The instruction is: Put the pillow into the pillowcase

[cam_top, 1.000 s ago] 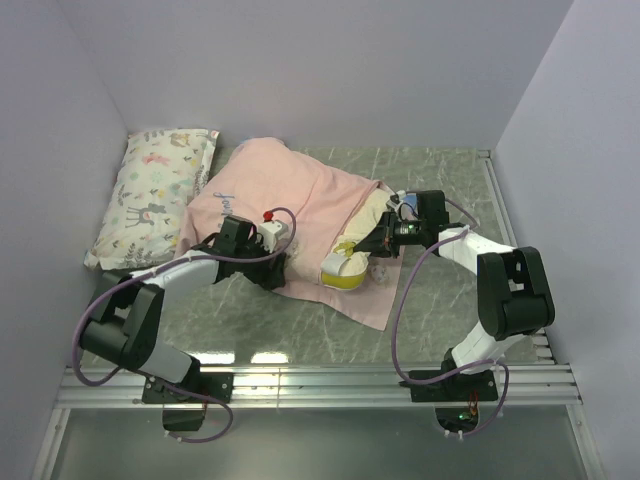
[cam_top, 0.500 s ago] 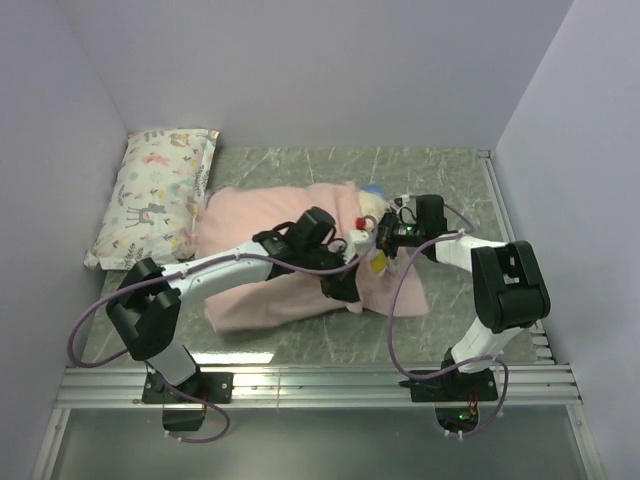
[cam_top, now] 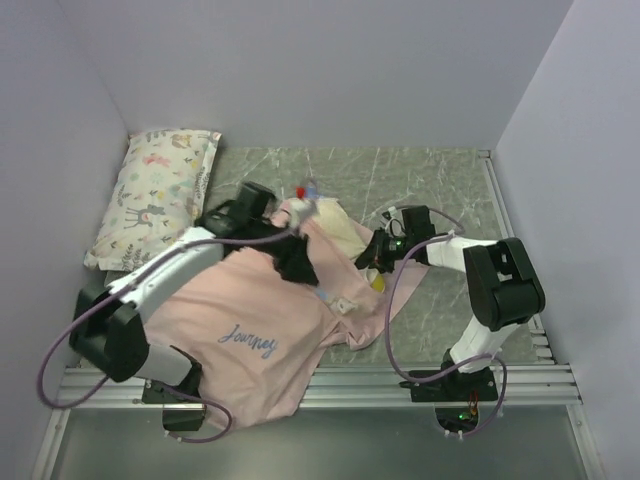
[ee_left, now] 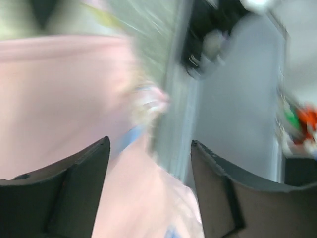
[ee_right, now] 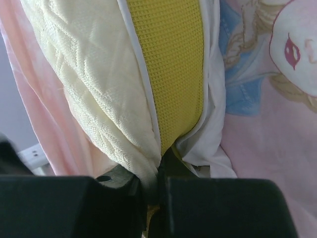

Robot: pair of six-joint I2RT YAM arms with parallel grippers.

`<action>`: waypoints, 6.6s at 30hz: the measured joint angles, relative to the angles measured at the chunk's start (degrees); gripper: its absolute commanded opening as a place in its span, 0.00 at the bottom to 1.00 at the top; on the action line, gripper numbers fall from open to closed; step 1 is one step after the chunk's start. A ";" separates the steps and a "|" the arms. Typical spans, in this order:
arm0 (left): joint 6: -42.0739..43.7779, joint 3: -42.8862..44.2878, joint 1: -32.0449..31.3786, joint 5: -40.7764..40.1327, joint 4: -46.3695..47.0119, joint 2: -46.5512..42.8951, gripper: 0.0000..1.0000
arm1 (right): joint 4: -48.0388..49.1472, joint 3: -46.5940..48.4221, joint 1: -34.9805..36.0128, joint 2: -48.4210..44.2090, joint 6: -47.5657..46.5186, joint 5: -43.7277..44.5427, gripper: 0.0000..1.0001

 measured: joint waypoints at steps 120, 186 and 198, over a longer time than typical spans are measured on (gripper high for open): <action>8.33 7.65 5.25 -12.70 3.85 7.67 0.00 | -33.18 14.67 -8.31 -1.90 -58.42 5.70 0.00; -7.89 18.86 1.33 -30.18 11.85 27.21 0.61 | -51.82 28.13 -33.64 3.10 -47.43 -0.26 0.78; -3.91 19.06 2.75 -24.81 5.49 18.36 0.74 | -49.18 27.65 -23.45 -3.89 -44.98 7.34 0.86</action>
